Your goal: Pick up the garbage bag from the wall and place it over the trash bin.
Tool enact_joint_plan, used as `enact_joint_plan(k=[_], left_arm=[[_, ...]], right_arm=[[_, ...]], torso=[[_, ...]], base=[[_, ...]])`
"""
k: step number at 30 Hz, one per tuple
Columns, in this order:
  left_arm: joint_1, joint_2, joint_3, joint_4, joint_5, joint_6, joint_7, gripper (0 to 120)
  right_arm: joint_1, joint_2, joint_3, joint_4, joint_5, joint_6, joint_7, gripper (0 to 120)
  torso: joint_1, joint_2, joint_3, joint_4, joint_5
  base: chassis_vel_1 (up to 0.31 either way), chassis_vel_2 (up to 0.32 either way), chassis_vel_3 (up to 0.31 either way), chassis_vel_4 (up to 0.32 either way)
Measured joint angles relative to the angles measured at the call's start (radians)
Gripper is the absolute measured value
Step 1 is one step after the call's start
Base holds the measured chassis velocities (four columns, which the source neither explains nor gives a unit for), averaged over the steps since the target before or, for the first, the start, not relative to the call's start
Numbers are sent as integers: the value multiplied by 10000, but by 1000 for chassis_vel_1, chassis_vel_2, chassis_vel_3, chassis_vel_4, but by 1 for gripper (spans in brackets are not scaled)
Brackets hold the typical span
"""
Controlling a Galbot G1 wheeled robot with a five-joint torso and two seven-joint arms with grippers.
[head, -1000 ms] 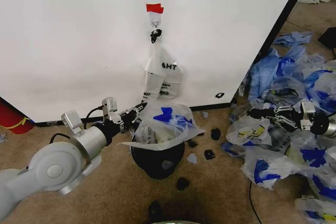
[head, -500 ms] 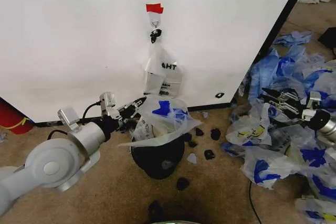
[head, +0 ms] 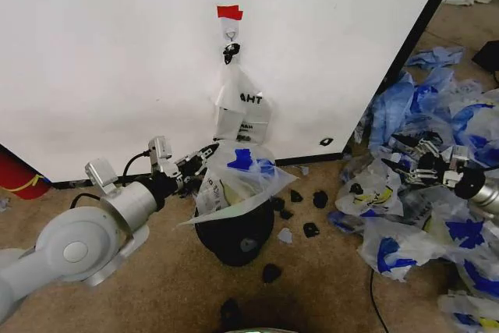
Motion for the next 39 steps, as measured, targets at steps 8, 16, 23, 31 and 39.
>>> enact_joint_plan(k=[8, 16, 23, 31, 39], left_arm=[[-72, 265, -650, -174, -319, -95, 23, 0], [-182, 570, -1147, -410, -418, -259, 137, 0], [-246, 650, -1313, -971, -407, -434, 170, 0], [-294, 826, -1332, -1318, -379, -673, 416, 0], [-320, 1138, -1352, -1316, -353, -812, 1237, 0]], right_arm=[[-143, 1140, -841, 1319, 817, -382, 3092, 100], [134, 1551, -1469, 1741, -209, -292, 4161, 100], [285, 1578, -1653, 2593, -540, -147, 4446, 100], [485, 1687, -1989, 3360, -526, -119, 4935, 100], [662, 2022, -2428, 3285, -722, -122, 5490, 100]], torso=[[0, 0, 0, -1, 4], [0, 0, 0, -1, -1], [0, 0, 0, 0, 0], [0, 0, 0, 1, 2], [0, 0, 0, 0, 2]], base=[[0, 0, 0, 0], [0, 0, 0, 0], [0, 0, 0, 0], [0, 0, 0, 0], [0, 0, 0, 0]])
